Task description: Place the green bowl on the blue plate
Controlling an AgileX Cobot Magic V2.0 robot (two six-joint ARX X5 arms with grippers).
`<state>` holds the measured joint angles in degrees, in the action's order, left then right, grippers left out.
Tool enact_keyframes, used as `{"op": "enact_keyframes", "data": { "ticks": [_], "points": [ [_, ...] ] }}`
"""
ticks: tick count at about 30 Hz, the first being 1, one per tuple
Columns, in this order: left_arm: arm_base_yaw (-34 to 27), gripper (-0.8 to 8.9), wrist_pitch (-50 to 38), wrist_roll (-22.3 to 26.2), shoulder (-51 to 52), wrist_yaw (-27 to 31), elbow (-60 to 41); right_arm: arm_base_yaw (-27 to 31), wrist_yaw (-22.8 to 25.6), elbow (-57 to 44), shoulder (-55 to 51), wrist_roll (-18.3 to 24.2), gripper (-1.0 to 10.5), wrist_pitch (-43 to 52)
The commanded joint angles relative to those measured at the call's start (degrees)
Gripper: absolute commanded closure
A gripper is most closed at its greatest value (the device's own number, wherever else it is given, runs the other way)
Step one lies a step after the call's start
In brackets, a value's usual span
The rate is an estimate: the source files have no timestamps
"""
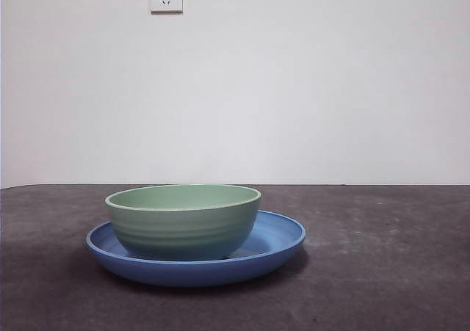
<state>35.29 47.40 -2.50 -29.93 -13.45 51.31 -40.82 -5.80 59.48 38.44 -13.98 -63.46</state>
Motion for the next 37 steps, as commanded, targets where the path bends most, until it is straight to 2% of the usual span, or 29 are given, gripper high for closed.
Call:
{"op": "enact_keyframes", "data": {
  "ticks": [1,10,13,20,23,29,33,37],
  "points": [
    [0.4,7.54,-0.6,-0.1,-0.1,-0.1,1.1,-0.5,0.1,0.5,0.3,-0.4,9.2,1.0],
    [0.2,7.54,-0.8,-0.1,0.5,-0.1,0.6,-0.5,0.0,0.5,0.3,-0.4,9.2,1.0],
    [-3.4,7.54,-2.4,-0.2,1.4,-0.2,-1.2,-0.5,0.0,0.5,0.3,-0.4,9.2,1.0],
    [-19.4,7.54,-22.6,-0.1,11.3,-0.7,-19.3,-0.5,0.0,0.5,0.3,-0.4,9.2,1.0],
    [-24.1,7.54,-29.2,-0.1,16.9,-0.7,-28.5,-0.5,0.0,0.5,0.3,-0.4,9.2,1.0],
    [-28.5,7.54,-36.9,-0.2,24.1,1.5,-42.6,-0.5,0.0,0.5,0.3,-0.4,9.2,1.0],
    [-29.9,7.54,-36.7,-0.3,26.0,5.1,-45.6,-0.5,0.0,0.5,0.3,-0.4,9.2,1.0],
    [-30.7,7.54,-36.7,-0.1,27.7,5.2,-47.2,-0.5,0.0,0.5,0.3,-0.4,9.2,1.0]
  ]
}}
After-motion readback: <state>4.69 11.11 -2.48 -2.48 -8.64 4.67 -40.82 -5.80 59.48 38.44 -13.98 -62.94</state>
